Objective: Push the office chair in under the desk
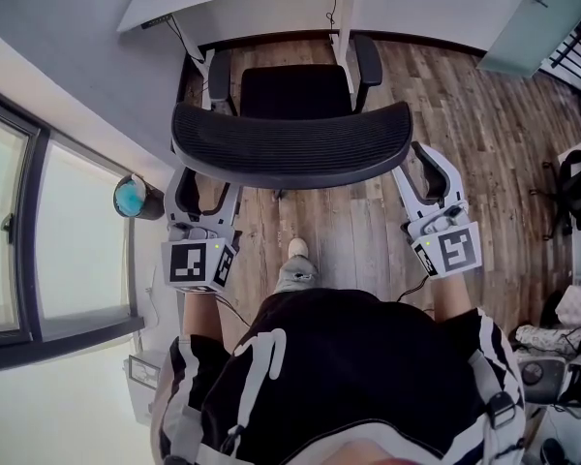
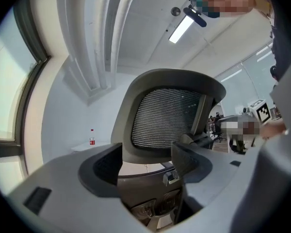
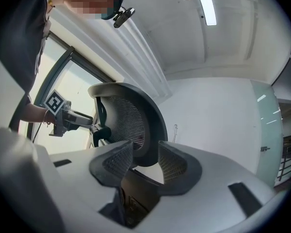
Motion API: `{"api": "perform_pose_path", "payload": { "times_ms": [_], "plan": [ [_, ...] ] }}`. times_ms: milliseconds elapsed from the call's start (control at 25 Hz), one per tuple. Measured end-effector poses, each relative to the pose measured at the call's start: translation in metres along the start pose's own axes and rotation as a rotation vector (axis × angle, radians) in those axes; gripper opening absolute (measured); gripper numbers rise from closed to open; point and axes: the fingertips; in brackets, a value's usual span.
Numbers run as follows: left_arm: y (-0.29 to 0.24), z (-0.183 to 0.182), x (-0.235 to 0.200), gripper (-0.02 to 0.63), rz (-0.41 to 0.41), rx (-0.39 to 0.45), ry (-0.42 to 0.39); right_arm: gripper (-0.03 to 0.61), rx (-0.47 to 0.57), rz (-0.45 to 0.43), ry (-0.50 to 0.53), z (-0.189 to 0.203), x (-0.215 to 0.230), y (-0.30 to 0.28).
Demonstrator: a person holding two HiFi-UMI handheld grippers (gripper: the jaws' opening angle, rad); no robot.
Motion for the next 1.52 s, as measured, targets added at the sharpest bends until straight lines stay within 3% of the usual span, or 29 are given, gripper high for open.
{"api": "perform_pose_path", "payload": {
  "times_ms": [160, 520, 760, 1000, 1160, 1320, 1520],
  "plan": [
    [-0.009, 0.001, -0.014, 0.333, -0.047, -0.006, 0.011, 0.176, -0.004, 0.031, -0.001, 0.000, 0.011, -0.012],
    [-0.035, -0.010, -0.043, 0.337, -0.104, 0.042, 0.001, 0.196, -0.034, 0.113, -0.004, 0.005, 0.028, -0.034],
    [-0.059, -0.013, -0.038, 0.337, -0.017, 0.017, -0.080, 0.219, -0.039, 0.100, -0.006, 0.005, 0.033, -0.039],
    [-0.062, -0.013, -0.042, 0.365, 0.020, 0.015, -0.023, 0.239, -0.033, 0.054, -0.002, 0.001, 0.023, -0.045],
    [-0.066, -0.014, -0.039, 0.362, 0.066, 0.009, -0.035, 0.239, -0.028, 0.074, -0.014, 0.000, 0.026, -0.054],
    [-0.069, -0.013, -0.038, 0.348, 0.060, 0.005, -0.042, 0.241, -0.030, 0.071, -0.086, 0.005, 0.031, -0.060],
    [-0.067, -0.013, -0.037, 0.348, 0.040, 0.021, -0.042, 0.241, -0.035, 0.045, -0.054, 0.005, 0.030, -0.060]
  ]
}}
Point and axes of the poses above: the fingertips, and each gripper's own axes: y backward along the fingers, x to its right, z out of its underside, and after that the axes turned 3 degrees about y, right-handed
